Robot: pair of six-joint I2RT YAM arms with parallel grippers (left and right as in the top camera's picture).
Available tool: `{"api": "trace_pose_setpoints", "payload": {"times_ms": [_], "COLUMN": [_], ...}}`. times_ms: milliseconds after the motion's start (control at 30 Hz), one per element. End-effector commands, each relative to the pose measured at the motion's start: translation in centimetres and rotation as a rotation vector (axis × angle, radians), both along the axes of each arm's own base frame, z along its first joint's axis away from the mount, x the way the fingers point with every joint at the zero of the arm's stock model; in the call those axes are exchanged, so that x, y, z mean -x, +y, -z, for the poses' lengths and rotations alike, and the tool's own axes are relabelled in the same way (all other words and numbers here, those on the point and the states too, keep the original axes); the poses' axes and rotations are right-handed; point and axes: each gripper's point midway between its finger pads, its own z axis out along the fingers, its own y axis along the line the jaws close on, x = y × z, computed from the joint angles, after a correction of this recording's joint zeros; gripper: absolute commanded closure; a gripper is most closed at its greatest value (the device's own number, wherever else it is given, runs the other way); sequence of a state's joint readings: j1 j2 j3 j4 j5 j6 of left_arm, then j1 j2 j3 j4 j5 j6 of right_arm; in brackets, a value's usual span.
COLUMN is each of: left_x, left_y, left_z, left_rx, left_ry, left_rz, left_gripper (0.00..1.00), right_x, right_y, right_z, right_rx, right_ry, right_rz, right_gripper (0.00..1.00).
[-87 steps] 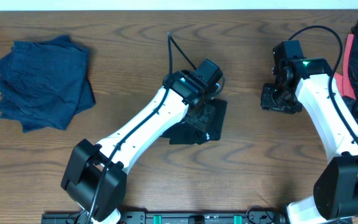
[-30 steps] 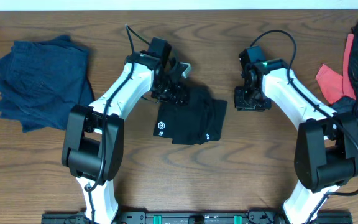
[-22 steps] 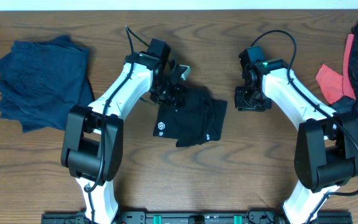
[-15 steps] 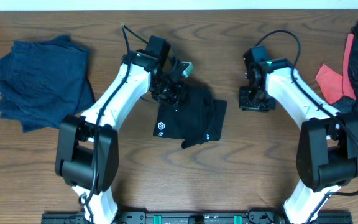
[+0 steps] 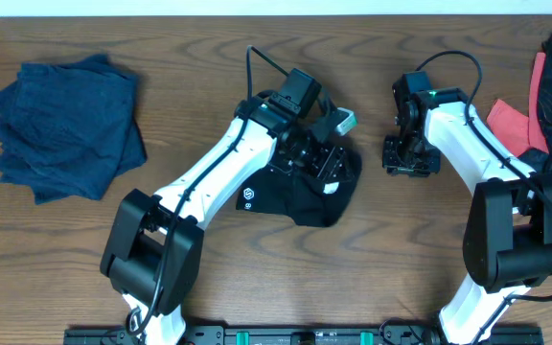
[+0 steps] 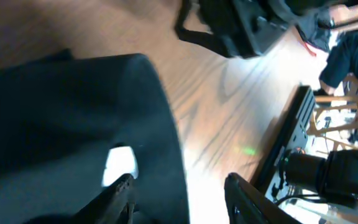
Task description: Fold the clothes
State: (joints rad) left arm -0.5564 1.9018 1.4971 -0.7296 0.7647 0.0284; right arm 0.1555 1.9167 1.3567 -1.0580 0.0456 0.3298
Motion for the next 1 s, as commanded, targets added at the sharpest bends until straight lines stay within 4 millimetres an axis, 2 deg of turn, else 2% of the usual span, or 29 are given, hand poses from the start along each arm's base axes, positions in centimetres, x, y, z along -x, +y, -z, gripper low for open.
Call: {"api": "trace_pose_setpoints", "payload": {"times_ms": [0,67,200,300,400,567,633,767,867,967], "left_x": [-2.7,-4.1,-7.2,-8.6,-9.7,-10.9,-11.1,-11.6,-11.8,-12.0], "left_y": [2.4,4.1,8.5,10.7,12.6,14.1,14.0,13.9,13.9,13.8], "left_z": [-2.6,-3.4,-3.6,-2.9,-2.1,-0.3,0.3,1.6,2.9,4.2], "left_rx": [0.037,0.043,-0.006,-0.047,-0.112,-0.203,-0.205,-0.210,-0.220,-0.230], "left_ry": [-0.047,-0.070,-0.114,-0.125,-0.145,-0.169,-0.164,-0.153,-0.135,-0.114], "left_rz": [-0.082,-0.132,-0.260,-0.321,-0.373,-0.414,-0.413,-0.411,-0.409,-0.406], "left_gripper": [0.51,0.51,0.51,0.49,0.44,0.40,0.39,0.38,0.38,0.37], "right_x": [-0.1,0.1,0.9,0.6,-0.2,-0.8,-0.9,-0.9,-0.9,-1.0], "right_y": [-0.4,-0.3,2.2,3.4,4.0,6.7,7.3,7.8,8.2,9.7], "right_z": [-0.3,-0.3,-1.2,-3.1,-5.8,-10.7,-11.6,-10.9,-9.4,-7.8], "right_rx": [0.009,0.004,-0.150,-0.222,-0.262,-0.416,-0.433,-0.431,-0.431,-0.482], "right_ry": [-0.006,0.000,0.025,-0.025,-0.118,-0.279,-0.313,-0.297,-0.253,-0.212], "right_rz": [0.010,0.009,-0.054,-0.073,-0.089,-0.173,-0.198,-0.212,-0.213,-0.250], "right_gripper": [0.67,0.68,0.78,0.78,0.78,0.83,0.83,0.82,0.83,0.84]}}
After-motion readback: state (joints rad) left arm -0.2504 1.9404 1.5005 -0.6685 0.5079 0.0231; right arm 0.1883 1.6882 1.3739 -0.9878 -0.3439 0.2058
